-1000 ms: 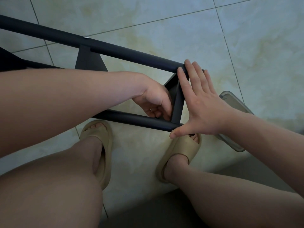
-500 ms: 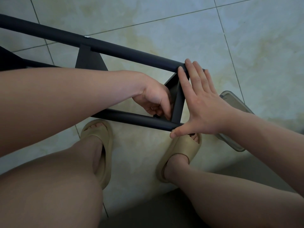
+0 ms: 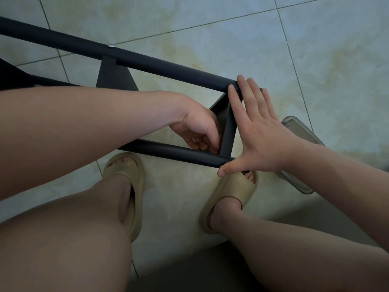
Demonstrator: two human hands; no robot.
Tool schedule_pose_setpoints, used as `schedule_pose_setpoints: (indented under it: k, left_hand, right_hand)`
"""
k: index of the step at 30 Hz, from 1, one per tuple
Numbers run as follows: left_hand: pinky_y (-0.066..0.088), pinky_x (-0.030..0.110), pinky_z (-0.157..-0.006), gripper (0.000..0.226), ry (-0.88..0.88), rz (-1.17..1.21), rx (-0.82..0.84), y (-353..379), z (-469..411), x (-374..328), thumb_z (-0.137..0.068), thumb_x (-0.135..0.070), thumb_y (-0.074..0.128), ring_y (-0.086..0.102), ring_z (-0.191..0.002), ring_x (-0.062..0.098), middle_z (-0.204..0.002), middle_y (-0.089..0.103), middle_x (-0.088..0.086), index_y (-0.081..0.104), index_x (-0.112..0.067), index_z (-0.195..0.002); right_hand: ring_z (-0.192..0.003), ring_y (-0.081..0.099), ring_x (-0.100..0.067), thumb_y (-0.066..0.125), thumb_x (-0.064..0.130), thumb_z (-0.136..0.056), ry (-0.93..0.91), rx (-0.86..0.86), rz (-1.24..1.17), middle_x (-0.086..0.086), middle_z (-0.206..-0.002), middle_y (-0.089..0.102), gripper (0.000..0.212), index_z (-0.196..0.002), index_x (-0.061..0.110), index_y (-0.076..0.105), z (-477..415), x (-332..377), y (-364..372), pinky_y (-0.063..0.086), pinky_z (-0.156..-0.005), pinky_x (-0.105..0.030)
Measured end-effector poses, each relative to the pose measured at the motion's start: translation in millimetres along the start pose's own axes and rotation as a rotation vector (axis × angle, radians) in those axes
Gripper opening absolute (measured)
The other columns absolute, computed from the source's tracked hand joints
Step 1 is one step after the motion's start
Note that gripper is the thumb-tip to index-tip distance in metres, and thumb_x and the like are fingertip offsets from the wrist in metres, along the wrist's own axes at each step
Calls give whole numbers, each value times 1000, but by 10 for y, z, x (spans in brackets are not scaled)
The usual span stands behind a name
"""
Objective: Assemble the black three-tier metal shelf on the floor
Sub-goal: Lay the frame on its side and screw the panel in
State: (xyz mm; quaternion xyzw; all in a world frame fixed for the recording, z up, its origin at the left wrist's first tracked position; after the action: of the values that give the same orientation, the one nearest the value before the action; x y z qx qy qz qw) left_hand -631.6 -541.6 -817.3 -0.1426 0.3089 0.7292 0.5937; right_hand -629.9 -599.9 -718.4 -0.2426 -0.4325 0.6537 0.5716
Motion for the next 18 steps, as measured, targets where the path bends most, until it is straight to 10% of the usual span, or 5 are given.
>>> schedule_pose_setpoints:
  k: [18]
  left_hand:
    - [47, 33, -89, 13, -38, 9, 17, -28, 33, 17, -90, -11, 64, 66, -92, 14, -95, 73, -1, 74, -18, -94]
  right_hand:
    - [-150, -31, -32, 45, 103, -48, 3, 0, -3, -17, -163, -31, 159, -157, 8, -23, 3, -5, -3, -23, -120, -41]
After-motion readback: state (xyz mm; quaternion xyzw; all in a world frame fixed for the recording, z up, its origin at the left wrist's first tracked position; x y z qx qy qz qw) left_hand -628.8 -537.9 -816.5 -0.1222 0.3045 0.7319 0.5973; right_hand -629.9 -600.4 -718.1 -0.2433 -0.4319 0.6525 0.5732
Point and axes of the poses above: each hand's wrist, its own z-axis away from the middle knuckle, its own y-axis out of the palm, x = y × z, the point moved 10 cm from there along -z, towards the middle knuckle
